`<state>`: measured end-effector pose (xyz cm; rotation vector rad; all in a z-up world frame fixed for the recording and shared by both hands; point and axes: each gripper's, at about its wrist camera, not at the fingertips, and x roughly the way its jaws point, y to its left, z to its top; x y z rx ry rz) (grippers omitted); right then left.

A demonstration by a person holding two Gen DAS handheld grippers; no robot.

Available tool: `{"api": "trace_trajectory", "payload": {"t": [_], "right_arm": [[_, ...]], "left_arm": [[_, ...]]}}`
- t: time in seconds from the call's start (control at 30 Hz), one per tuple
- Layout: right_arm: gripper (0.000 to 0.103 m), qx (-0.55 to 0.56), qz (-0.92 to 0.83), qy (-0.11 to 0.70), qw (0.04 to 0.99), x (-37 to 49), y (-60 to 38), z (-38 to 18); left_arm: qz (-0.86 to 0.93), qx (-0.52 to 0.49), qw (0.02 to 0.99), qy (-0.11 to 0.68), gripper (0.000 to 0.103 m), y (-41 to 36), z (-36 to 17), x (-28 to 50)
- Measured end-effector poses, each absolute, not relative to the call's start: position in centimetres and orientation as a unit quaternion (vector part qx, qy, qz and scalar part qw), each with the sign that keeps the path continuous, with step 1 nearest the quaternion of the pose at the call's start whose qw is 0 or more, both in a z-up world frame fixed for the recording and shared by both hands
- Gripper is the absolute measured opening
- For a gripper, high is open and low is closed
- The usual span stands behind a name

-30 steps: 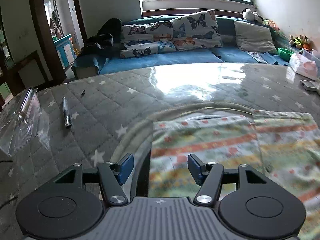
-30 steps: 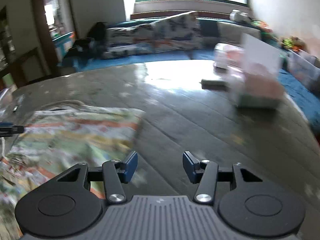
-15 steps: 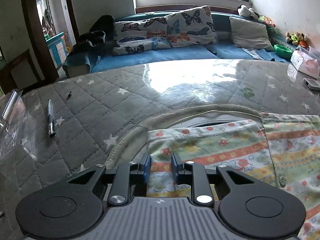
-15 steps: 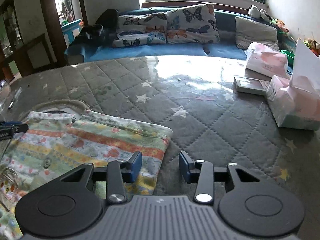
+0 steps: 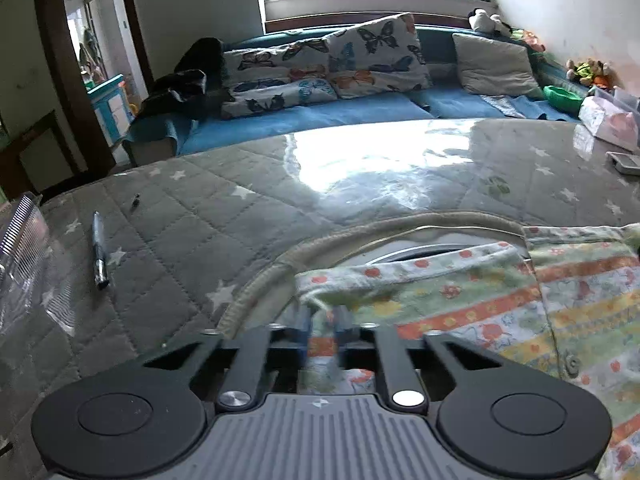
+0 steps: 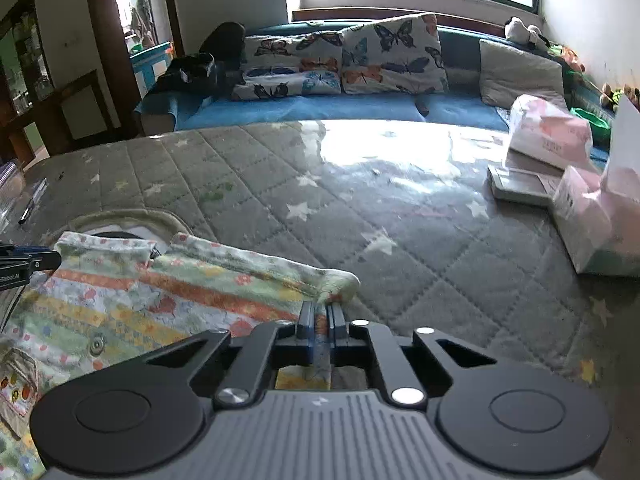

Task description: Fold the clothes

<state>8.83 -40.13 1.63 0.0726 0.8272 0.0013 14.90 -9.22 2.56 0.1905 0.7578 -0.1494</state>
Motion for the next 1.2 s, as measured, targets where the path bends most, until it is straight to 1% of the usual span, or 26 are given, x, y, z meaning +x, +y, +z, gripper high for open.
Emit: {"api": "trace_trajectory", "payload": {"t": [0.03,0.1,0.27,0.3,0.33,0.43,0.47,0.5,0.57,0.6,0.63,0.67,0.73,0.83,1.03,1.13,1.2], "right_arm": [[0.004,0.033,-0.001,0.402,0.915,9.2,-40.1,1.6],[0.003,0.03,-0.003,0.401,0.916,10.0,-40.0,1.7],[0.003,0.02,-0.009,0.399,0.917,11.9,-39.9,1.8],[0.004,0.018,-0.01,0.399,0.917,12.3,-39.9,1.8],[0.007,0.016,-0.012,0.398,0.917,12.7,-39.9,1.8],[0.013,-0.006,-0.01,0.401,0.916,12.5,-39.4,1.8],[0.013,-0.01,-0.006,0.398,0.917,12.1,-39.2,2.1],[0.014,-0.012,-0.001,0.395,0.919,11.6,-39.0,2.5],[0.019,-0.02,0.015,0.391,0.92,10.3,-38.5,3.5],[0.02,-0.026,0.029,0.393,0.919,9.6,-38.0,3.9],[0.022,-0.032,0.044,0.396,0.917,8.8,-37.4,4.2],[0.028,-0.039,0.059,0.399,0.914,8.1,-36.8,4.5],[0.03,-0.044,0.089,0.402,0.91,6.5,-35.1,4.6],[0.03,-0.048,0.135,0.404,0.903,4.0,-32.2,4.5],[0.03,-0.058,0.218,0.41,0.884,-0.8,-26.7,3.9],[0.031,-0.073,0.222,0.422,0.876,-2.2,-24.9,2.4],[0.03,-0.087,0.213,0.413,0.881,-3.0,-24.6,2.2]], "left_arm": [[-0.072,0.093,0.923,0.367,0.002,-9.3,2.6,15.1],[-0.072,0.094,0.924,0.364,0.001,-9.4,2.8,15.5],[-0.064,0.099,0.926,0.359,0.001,-9.9,2.9,16.8],[-0.061,0.1,0.924,0.365,0.001,-10.0,2.6,17.1],[-0.058,0.101,0.921,0.371,0.002,-10.1,2.4,17.4],[-0.058,0.1,0.918,0.379,0.011,-9.7,2.3,17.1],[-0.06,0.1,0.92,0.375,0.012,-9.5,2.5,16.7],[-0.063,0.099,0.921,0.37,0.016,-9.2,2.7,16.3],[-0.062,0.095,0.924,0.364,0.027,-8.5,3.3,15.1],[-0.062,0.091,0.925,0.362,0.038,-8.2,3.7,14.5],[-0.062,0.087,0.927,0.361,0.043,-7.8,3.9,13.9],[-0.062,0.084,0.928,0.359,0.044,-7.4,4.2,13.3],[-0.061,0.08,0.929,0.356,0.046,-6.7,4.7,11.7],[-0.059,0.074,0.932,0.35,0.05,-5.5,5.3,9.3],[-0.037,0.059,0.94,0.333,0.051,-2.6,5.8,4.2],[-0.023,0.049,0.941,0.334,0.05,-0.9,5.6,2.2],[-0.022,0.046,0.941,0.334,0.05,-0.2,5.6,1.1]]}}
